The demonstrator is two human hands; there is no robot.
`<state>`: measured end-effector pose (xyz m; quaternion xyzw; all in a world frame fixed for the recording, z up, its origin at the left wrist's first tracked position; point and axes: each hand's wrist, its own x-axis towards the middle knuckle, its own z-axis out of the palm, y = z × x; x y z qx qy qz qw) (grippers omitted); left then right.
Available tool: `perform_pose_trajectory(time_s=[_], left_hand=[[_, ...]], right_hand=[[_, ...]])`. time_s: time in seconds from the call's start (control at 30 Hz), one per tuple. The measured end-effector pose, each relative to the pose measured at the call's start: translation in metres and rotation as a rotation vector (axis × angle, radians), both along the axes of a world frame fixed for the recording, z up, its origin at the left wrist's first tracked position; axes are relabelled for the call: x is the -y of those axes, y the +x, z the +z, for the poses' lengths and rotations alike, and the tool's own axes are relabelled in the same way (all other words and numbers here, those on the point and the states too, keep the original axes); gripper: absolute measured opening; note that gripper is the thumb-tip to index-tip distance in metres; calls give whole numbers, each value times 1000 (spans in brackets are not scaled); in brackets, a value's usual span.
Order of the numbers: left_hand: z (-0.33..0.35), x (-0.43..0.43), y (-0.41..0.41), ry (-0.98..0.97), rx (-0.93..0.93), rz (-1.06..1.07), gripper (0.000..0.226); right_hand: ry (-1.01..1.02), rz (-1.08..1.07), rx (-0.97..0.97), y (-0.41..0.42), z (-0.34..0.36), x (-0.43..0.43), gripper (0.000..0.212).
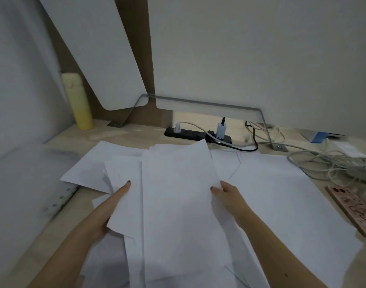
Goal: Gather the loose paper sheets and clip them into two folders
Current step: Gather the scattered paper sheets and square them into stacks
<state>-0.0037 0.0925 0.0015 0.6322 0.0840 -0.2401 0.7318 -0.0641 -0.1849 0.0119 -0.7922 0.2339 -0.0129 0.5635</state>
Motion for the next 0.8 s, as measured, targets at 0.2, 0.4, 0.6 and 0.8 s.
perform_pose_trajectory(time_s=[0.2,0.4,0.6,0.8], left_hand=[[-6,10,0,132,18,-81,45],[12,5,-5,145,244,58,31],[57,-10,-4,-46,409,59,81],[114,-5,0,-97,575,-115,62]], right_hand=[[-87,159,-31,10,-11,-19,14],[-11,33,22,11,1,-1,65],[55,159,153,9,52,13,58],[131,321,333,-1,121,5,45]])
